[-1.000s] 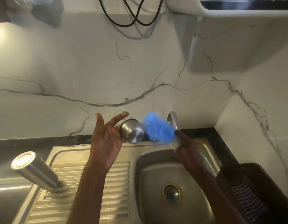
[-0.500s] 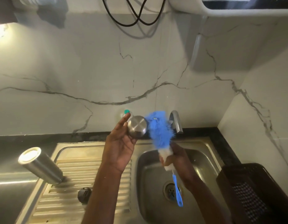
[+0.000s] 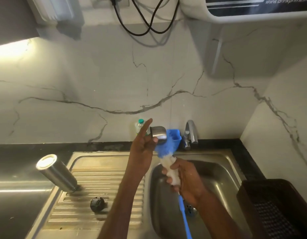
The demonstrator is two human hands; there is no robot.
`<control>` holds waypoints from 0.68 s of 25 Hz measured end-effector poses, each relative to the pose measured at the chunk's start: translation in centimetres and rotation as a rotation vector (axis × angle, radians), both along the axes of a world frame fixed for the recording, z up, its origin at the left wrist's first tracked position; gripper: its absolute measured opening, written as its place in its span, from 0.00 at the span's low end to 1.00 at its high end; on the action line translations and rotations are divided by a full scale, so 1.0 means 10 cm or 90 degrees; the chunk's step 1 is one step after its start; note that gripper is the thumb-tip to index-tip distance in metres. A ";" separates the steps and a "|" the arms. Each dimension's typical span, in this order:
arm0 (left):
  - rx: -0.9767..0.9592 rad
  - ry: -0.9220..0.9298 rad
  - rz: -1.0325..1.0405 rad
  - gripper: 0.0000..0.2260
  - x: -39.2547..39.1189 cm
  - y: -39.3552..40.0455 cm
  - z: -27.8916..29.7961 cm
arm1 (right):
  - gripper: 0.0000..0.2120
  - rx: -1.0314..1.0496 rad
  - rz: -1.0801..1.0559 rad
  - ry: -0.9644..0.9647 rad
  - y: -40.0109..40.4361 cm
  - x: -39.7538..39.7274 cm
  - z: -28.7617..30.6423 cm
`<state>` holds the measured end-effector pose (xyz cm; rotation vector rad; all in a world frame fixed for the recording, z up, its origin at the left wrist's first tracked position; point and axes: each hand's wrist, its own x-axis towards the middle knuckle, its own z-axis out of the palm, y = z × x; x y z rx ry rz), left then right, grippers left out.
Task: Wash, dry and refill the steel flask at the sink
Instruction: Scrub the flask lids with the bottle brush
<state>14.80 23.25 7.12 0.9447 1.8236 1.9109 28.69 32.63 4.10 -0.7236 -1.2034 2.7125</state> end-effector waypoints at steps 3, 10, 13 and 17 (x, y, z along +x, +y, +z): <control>-0.176 0.204 0.091 0.26 -0.12 0.00 -0.11 | 0.23 -0.128 0.058 -0.004 0.05 0.14 -0.04; -0.003 -0.143 0.162 0.11 -0.10 0.00 -0.03 | 0.23 0.366 -0.126 -0.060 0.02 0.04 0.09; 0.019 -0.293 0.103 0.26 0.01 0.02 0.11 | 0.28 0.713 -0.160 -0.072 0.03 -0.18 0.00; 0.090 -0.395 0.075 0.35 -0.13 -0.07 0.21 | 0.24 0.819 -0.167 -0.078 -0.01 -0.05 -0.47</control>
